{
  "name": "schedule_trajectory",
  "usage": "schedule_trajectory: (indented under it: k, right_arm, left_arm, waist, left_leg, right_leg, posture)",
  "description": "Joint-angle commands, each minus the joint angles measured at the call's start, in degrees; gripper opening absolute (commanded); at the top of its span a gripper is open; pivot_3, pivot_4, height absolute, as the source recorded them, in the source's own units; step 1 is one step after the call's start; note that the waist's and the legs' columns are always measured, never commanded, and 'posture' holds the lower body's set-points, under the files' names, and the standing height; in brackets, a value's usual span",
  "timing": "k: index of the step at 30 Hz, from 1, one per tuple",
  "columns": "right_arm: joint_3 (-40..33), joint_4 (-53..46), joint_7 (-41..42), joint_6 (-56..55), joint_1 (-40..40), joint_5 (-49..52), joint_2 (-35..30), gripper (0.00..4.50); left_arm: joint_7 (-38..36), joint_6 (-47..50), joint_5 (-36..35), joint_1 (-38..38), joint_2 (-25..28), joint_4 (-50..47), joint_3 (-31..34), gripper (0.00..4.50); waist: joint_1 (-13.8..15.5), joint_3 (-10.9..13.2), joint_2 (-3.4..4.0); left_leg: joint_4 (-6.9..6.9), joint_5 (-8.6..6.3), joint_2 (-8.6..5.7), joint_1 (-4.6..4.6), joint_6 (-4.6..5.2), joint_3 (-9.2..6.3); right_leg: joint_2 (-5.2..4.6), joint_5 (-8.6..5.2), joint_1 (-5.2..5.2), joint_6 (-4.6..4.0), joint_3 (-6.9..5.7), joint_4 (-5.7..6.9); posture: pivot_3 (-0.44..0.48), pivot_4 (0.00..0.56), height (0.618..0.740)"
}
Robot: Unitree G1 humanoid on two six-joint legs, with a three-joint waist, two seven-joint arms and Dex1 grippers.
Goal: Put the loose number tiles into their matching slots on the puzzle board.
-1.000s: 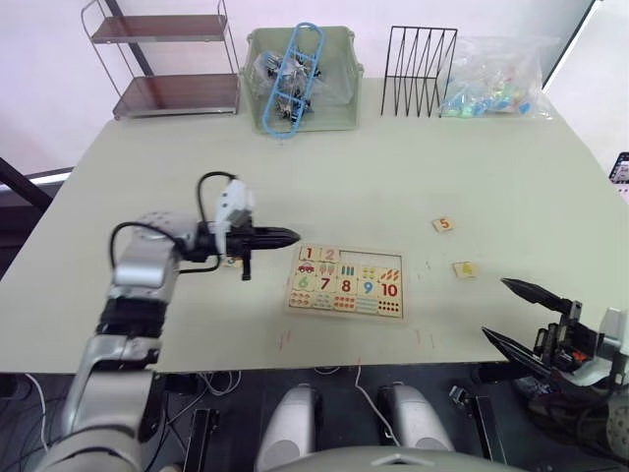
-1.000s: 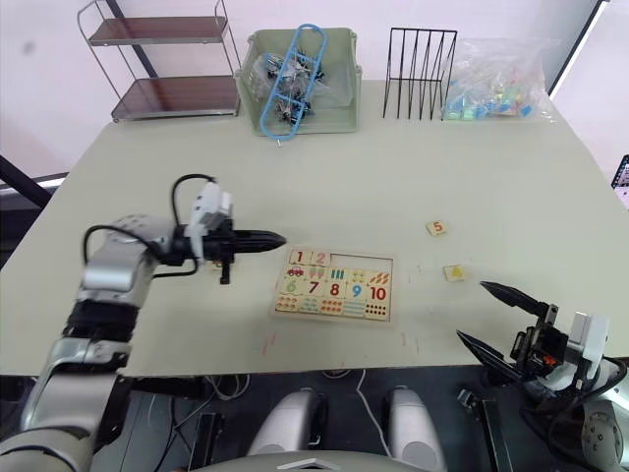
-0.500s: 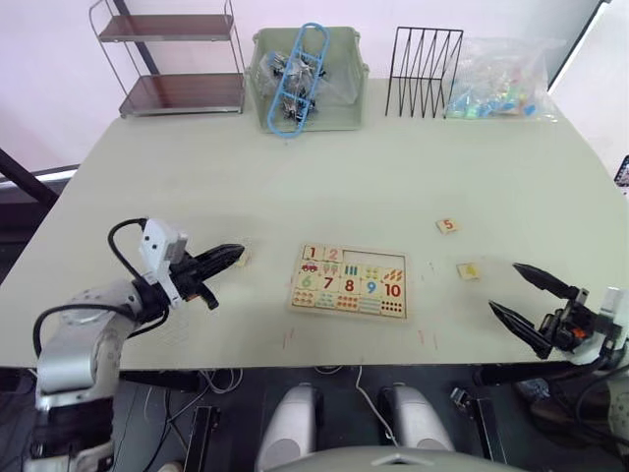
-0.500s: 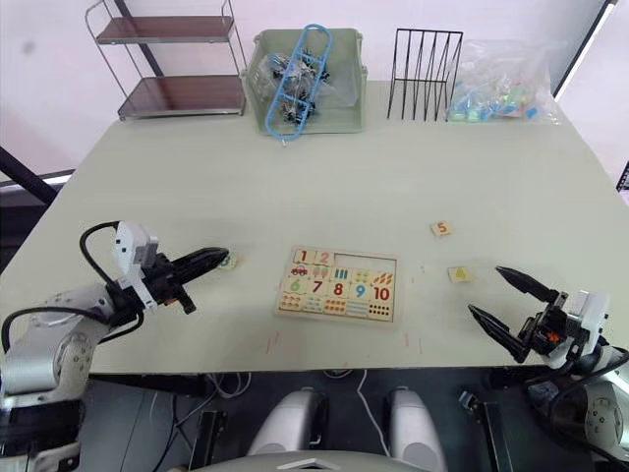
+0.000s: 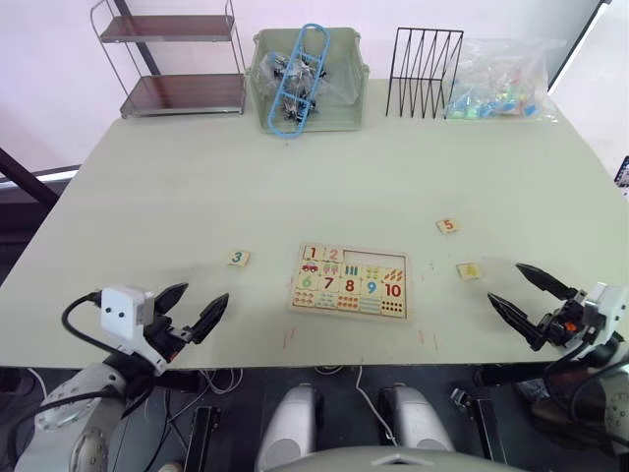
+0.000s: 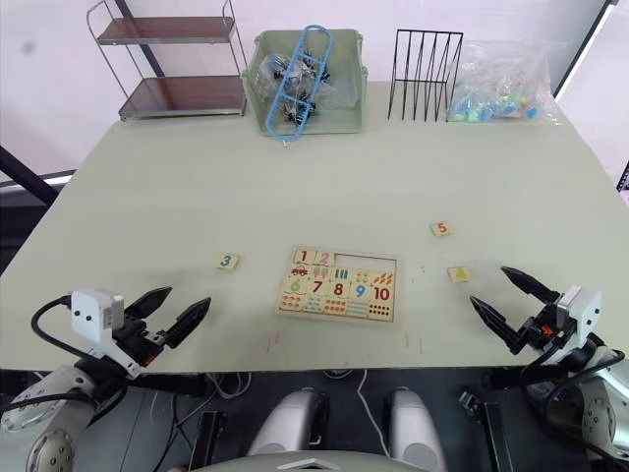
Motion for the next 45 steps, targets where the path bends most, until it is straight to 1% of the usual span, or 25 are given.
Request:
schedule_trajectory:
  k: [1,5,10,19,26,45]
  right_arm:
    - [-0.63,-0.76,-1.76,-0.09,0.54,-0.54,0.40,4.50]
    - [-0.91,-1.66,-4.21,0.23,1.81,-1.11,1.39,4.50]
    - [-0.07,-4.07,-7.94,0.52,3.93,-2.59,3.33,4.50]
    - [0.48,-6.19,-12.69,0.39,6.11,-5.04,4.83,4.50]
    - [0.70,-6.72,-13.70,-0.98,6.53,-5.72,5.27,4.50]
    - [1.54,-7.92,-13.50,0.80,6.31,-5.56,4.66,4.50]
  left_arm:
    - [3.42,-2.41,0.47,1.40,-1.73,-2.43,1.36,4.40]
    - [5.37,-3.69,0.22,2.37,-3.38,-2.84,0.36,4.40]
    - [5.56,-4.80,-0.22,2.09,-4.10,-1.66,-1.05,4.40]
    - [3.99,-5.92,-0.19,0.49,-2.18,1.03,-1.77,4.40]
    - [3.92,-6.59,-0.29,0.09,-2.71,1.80,-2.87,4.40]
    - [3.62,-8.37,-0.67,-0.78,-2.27,4.56,-2.74,4.40]
  waist:
    - [-0.02,0.00,0.00]
    - [-0.01,-0.01,-0.01]
    - [-0.11,-0.01,-0.01]
    - [-0.20,-0.01,0.00]
    - [-0.26,-0.01,0.00]
    - [-0.25,-0.01,-0.01]
  left_leg:
    - [0.00,0.00,0.00,0.00,0.00,0.00]
    - [0.00,0.00,0.00,-0.01,0.00,0.00]
    - [0.00,0.00,0.00,-0.01,0.00,0.01]
    - [-0.02,0.00,0.02,-0.02,0.00,0.01]
    - [-0.02,-0.01,0.03,-0.04,0.00,0.00]
    - [-0.03,-0.01,0.04,-0.07,0.00,-0.02]
  right_leg:
    - [0.00,0.00,0.00,0.00,0.00,0.00]
    - [0.01,0.00,0.00,0.00,-0.01,-0.02]
    - [0.02,-0.01,0.00,0.01,-0.01,-0.04]
    - [0.04,-0.02,0.00,0.01,-0.03,-0.10]
    - [0.04,-0.02,0.00,0.02,-0.04,-0.14]
    - [0.03,-0.02,0.00,0.02,-0.07,-0.20]
  posture:
    - [0.000,0.150,0.740]
    - [0.000,0.150,0.740]
    - [0.000,0.150,0.740]
    - [0.000,0.150,0.740]
    - [0.000,0.150,0.740]
    - [0.000,0.150,0.740]
